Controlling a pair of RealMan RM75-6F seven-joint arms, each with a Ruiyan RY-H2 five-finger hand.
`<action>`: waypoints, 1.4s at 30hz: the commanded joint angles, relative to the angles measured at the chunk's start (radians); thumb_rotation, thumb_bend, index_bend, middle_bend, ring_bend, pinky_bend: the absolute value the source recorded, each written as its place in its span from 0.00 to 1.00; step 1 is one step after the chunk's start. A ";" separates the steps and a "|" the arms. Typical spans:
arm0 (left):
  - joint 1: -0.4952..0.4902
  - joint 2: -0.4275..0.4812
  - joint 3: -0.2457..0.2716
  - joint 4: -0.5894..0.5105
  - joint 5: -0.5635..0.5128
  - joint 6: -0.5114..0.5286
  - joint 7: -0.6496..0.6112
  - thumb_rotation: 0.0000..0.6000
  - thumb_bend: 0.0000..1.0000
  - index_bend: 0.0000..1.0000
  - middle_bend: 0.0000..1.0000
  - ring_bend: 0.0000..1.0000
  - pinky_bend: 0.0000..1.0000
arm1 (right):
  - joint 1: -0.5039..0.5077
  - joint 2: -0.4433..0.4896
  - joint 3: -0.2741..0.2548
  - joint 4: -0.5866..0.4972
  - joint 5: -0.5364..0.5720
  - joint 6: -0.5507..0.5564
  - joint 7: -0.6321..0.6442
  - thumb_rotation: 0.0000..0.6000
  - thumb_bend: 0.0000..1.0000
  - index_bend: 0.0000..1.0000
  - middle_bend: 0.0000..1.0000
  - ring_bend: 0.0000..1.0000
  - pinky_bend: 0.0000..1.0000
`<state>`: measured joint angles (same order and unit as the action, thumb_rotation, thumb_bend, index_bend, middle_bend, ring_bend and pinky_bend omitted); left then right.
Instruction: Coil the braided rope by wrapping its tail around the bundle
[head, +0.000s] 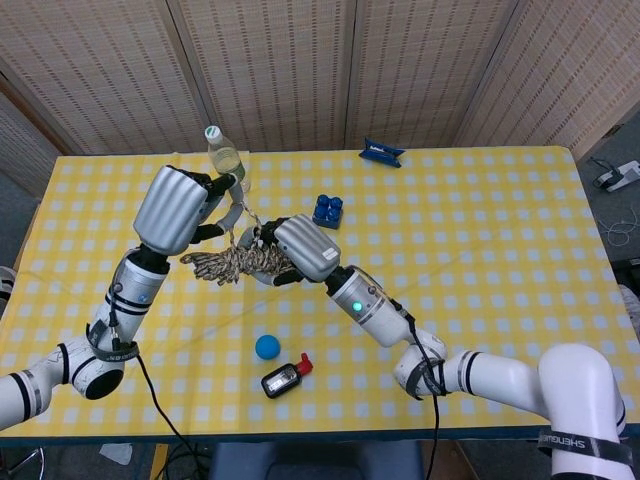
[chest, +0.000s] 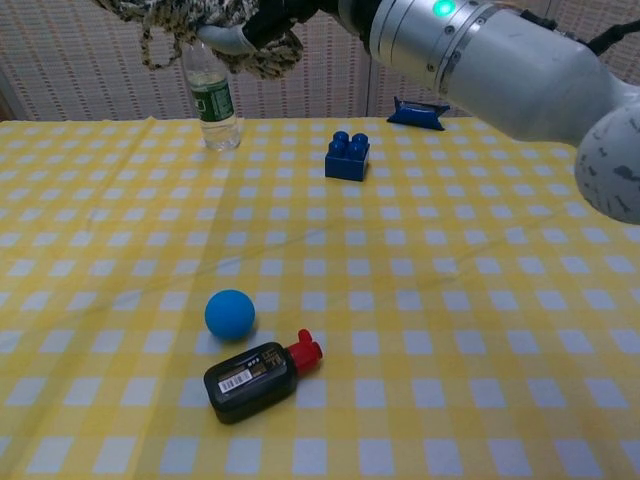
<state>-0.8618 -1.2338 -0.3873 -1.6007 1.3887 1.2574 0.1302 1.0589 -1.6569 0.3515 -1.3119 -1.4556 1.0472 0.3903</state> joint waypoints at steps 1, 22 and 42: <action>0.009 0.022 -0.001 -0.008 -0.060 -0.046 -0.001 1.00 0.38 0.69 0.90 0.84 0.94 | -0.021 0.005 -0.024 0.027 -0.049 0.057 0.065 1.00 0.27 0.90 0.73 0.55 0.56; 0.051 0.067 0.039 -0.004 -0.217 -0.150 0.006 1.00 0.38 0.69 0.90 0.84 0.94 | -0.072 0.025 -0.002 0.025 -0.069 0.209 0.182 1.00 0.26 0.90 0.73 0.55 0.56; 0.108 0.072 0.112 -0.031 -0.178 -0.147 0.015 0.94 0.38 0.67 0.88 0.83 0.93 | -0.076 0.014 0.031 0.040 -0.024 0.229 0.138 1.00 0.26 0.90 0.73 0.55 0.56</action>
<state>-0.7549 -1.1642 -0.2775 -1.6295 1.2140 1.1158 0.1432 0.9824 -1.6432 0.3820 -1.2721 -1.4798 1.2759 0.5284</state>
